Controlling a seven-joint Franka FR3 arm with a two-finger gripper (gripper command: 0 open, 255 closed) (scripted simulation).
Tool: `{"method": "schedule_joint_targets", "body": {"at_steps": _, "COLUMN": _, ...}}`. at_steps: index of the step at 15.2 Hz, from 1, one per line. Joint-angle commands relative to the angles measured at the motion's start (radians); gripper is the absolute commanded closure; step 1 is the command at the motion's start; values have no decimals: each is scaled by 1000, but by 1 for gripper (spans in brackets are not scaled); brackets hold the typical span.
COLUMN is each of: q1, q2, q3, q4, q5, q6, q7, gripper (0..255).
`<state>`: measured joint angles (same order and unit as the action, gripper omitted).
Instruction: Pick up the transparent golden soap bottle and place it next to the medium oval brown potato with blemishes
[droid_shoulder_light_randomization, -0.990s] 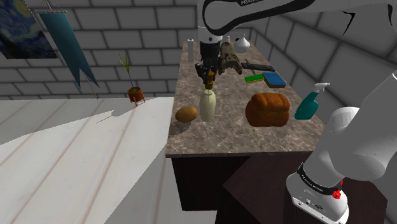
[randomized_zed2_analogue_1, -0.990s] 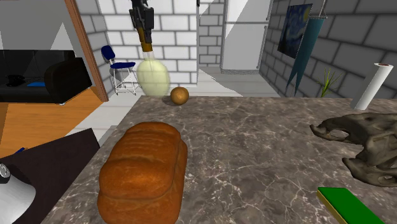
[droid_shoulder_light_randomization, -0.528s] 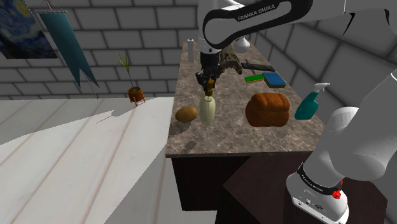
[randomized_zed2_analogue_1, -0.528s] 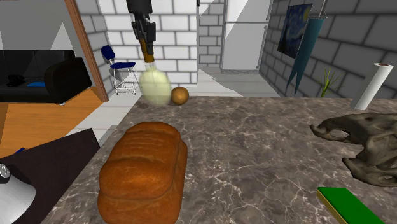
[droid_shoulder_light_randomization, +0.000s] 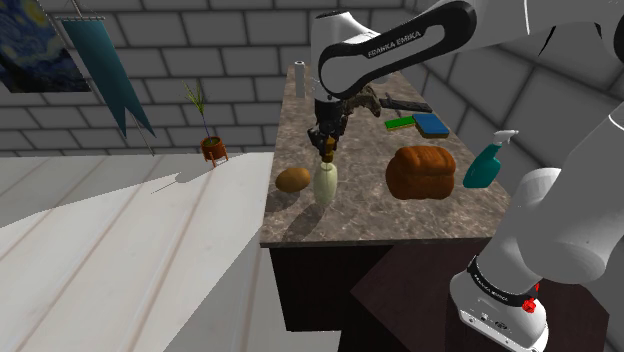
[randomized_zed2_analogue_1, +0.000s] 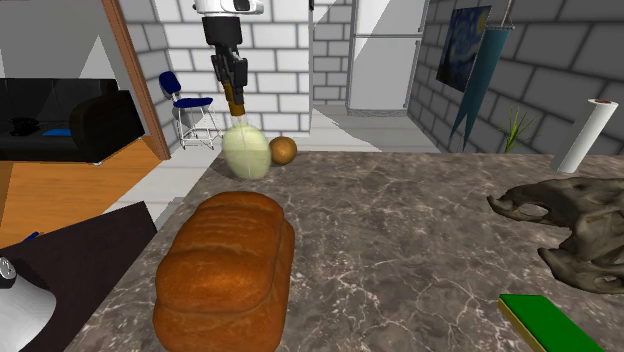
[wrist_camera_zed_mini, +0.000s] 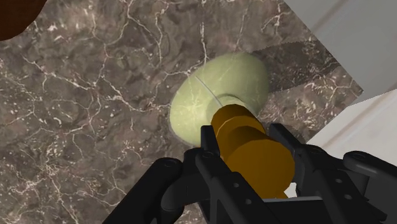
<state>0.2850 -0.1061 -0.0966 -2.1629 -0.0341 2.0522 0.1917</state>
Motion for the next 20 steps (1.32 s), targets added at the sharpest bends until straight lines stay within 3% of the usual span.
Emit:
{"method": "schedule_joint_targets", "body": {"at_steps": 1, "q1": 0, "q2": 1, "q3": 0, "q4": -5, "q5": 0, "q6": 8, "q7": 1, "gripper": 255}}
{"method": "schedule_joint_targets", "body": {"at_steps": 7, "q1": 0, "q2": 1, "q3": 0, "q4": -5, "q5": 0, "q6": 8, "q7": 1, "gripper": 255}}
{"method": "schedule_joint_targets", "body": {"at_steps": 8, "q1": 0, "q2": 1, "q3": 0, "q4": -5, "q5": 0, "q6": 8, "q7": 1, "gripper": 0}}
{"method": "schedule_joint_targets", "body": {"at_steps": 13, "q1": 0, "q2": 2, "q3": 0, "q4": -5, "q5": 0, "q6": 8, "q7": 0, "gripper": 0}}
{"method": "schedule_joint_targets", "body": {"at_steps": 17, "q1": 2, "q2": -31, "q3": 3, "q4": 89, "q5": -1, "q6": -119, "q7": 2, "gripper": 0}}
{"method": "schedule_joint_targets", "body": {"at_steps": 20, "q1": 2, "q2": -31, "q3": 3, "q4": 89, "q5": -1, "q6": -119, "q7": 2, "gripper": 0}}
